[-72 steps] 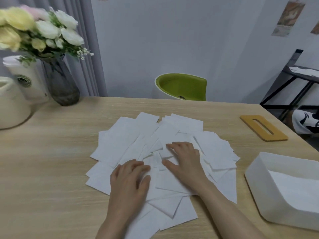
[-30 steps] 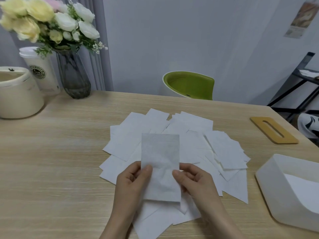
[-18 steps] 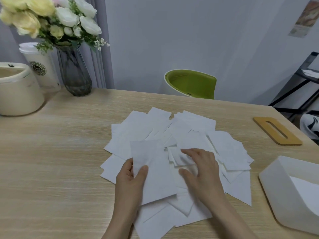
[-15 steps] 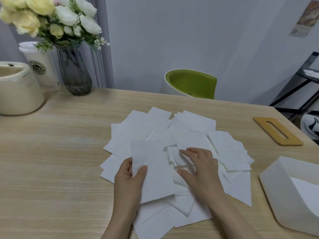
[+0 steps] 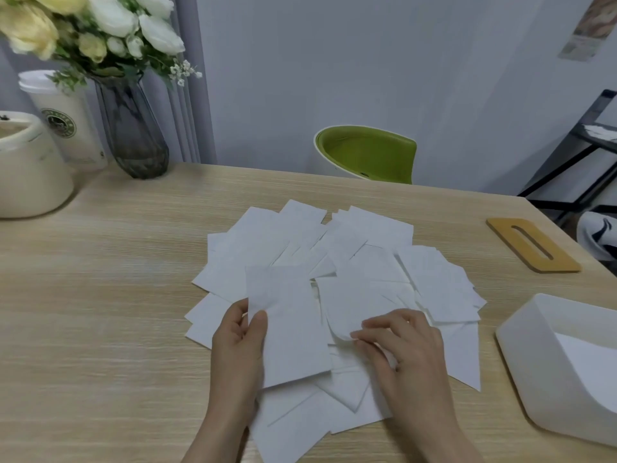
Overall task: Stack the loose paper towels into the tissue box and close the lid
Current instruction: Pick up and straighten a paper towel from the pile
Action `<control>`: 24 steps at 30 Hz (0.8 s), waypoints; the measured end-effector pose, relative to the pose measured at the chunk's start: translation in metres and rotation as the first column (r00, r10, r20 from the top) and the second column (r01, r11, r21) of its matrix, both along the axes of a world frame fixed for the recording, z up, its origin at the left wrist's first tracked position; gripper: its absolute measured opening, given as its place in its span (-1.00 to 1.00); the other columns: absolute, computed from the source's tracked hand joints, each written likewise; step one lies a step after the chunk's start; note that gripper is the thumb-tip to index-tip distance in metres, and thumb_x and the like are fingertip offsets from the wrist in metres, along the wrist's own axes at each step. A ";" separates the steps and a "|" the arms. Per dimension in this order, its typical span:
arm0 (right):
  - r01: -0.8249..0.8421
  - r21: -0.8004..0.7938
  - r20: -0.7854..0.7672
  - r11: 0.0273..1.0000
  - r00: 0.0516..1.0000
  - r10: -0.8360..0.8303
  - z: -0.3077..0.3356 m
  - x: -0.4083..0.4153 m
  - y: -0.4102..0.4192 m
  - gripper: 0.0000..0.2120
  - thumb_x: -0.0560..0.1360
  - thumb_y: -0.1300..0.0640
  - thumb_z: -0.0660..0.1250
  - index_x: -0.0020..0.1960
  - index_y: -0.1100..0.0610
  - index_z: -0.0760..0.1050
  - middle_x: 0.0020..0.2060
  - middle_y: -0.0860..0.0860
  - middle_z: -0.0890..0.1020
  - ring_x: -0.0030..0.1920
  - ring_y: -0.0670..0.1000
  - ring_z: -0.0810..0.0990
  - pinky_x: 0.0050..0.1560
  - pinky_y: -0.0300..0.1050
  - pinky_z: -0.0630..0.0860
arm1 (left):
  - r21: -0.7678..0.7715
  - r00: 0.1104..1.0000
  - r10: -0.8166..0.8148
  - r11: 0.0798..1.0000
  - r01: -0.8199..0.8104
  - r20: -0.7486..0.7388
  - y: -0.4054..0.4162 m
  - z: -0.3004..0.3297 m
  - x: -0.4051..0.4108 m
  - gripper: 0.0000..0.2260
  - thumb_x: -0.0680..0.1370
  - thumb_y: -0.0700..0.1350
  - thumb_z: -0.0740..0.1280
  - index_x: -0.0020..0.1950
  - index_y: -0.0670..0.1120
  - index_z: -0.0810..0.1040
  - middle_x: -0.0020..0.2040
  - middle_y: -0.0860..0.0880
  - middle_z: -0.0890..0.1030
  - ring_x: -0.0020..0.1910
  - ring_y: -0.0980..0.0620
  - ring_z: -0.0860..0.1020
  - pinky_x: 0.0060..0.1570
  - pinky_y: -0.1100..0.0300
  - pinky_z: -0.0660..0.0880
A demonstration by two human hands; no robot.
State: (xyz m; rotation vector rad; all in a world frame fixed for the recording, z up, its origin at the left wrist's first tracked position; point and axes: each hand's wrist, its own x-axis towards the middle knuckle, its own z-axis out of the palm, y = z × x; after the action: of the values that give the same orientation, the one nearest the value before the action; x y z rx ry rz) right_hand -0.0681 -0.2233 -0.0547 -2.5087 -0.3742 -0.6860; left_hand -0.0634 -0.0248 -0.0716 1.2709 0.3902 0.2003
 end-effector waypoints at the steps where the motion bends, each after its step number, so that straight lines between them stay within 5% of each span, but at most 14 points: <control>1: -0.004 -0.004 0.011 1.000 1.000 0.004 0.000 -0.006 -0.001 -0.81 0.45 -0.04 0.28 -0.18 -0.06 0.66 -0.18 -0.20 0.60 0.00 -0.12 0.42 -0.07 -0.13 0.23 | 0.004 1.000 -0.001 1.000 0.001 -0.002 0.000 0.000 0.000 -0.69 0.62 -0.24 0.24 -0.09 0.14 0.63 -0.13 -0.05 0.72 -0.18 0.01 0.67 -0.12 0.03 0.54; 5: -0.050 -0.045 -0.021 0.998 0.999 0.049 0.000 -0.022 -0.004 -0.78 0.43 -0.07 0.24 -0.23 -0.09 0.65 -0.21 -0.22 0.60 -0.03 -0.16 0.42 -0.08 -0.13 0.23 | 0.018 1.000 0.001 1.000 -0.001 -0.004 -0.001 0.002 0.000 -0.66 0.62 -0.24 0.22 -0.11 0.17 0.64 -0.17 -0.01 0.71 -0.22 0.06 0.65 -0.13 0.03 0.51; 8: 0.027 0.094 -0.187 0.995 0.982 -0.009 0.005 -0.019 -0.006 -0.73 0.45 -0.22 0.23 -0.21 -0.12 0.64 -0.19 -0.28 0.59 -0.03 -0.16 0.46 -0.01 -0.16 0.30 | 0.029 1.000 0.000 1.000 0.000 0.001 0.000 0.002 -0.001 -0.65 0.62 -0.24 0.22 -0.12 0.17 0.64 -0.16 0.00 0.71 -0.20 0.05 0.65 -0.11 0.02 0.51; 11: 0.179 0.137 -0.316 0.974 0.940 -0.128 0.008 -0.007 -0.011 -0.72 0.43 -0.21 0.36 0.07 -0.11 0.56 -0.03 -0.28 0.54 0.06 -0.10 0.46 0.07 -0.09 0.39 | 0.028 1.000 -0.002 1.000 0.002 0.006 0.000 0.002 -0.001 -0.66 0.62 -0.25 0.22 -0.11 0.14 0.65 -0.15 0.00 0.71 -0.19 0.05 0.65 -0.11 0.02 0.51; 15: 0.313 0.138 -0.569 0.940 0.802 -0.183 0.008 0.008 -0.009 -0.36 0.35 -0.14 0.46 0.36 -0.06 0.32 0.07 -0.18 0.41 0.14 -0.15 0.41 0.03 -0.15 0.36 | 0.037 1.000 -0.014 0.999 0.014 0.003 -0.001 0.003 -0.001 -0.63 0.61 -0.27 0.22 -0.13 0.16 0.66 -0.15 0.02 0.71 -0.21 0.08 0.65 -0.13 0.04 0.51; 24: 0.363 0.180 -0.549 0.914 0.808 -0.213 0.002 0.013 -0.002 -0.50 0.34 -0.05 0.48 0.24 -0.07 0.43 -0.08 -0.20 0.47 0.03 -0.11 0.47 -0.08 -0.13 0.40 | 0.066 1.000 -0.024 0.998 0.024 -0.002 0.000 0.002 0.000 -0.65 0.61 -0.25 0.23 -0.10 0.18 0.65 -0.11 0.04 0.71 -0.15 0.07 0.66 -0.11 0.06 0.51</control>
State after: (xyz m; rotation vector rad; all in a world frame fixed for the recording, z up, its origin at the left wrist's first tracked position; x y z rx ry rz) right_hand -0.0548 -0.2252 -0.0524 -2.3695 0.2972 -0.1213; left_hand -0.0638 -0.0249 -0.0700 1.3398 0.3722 0.1935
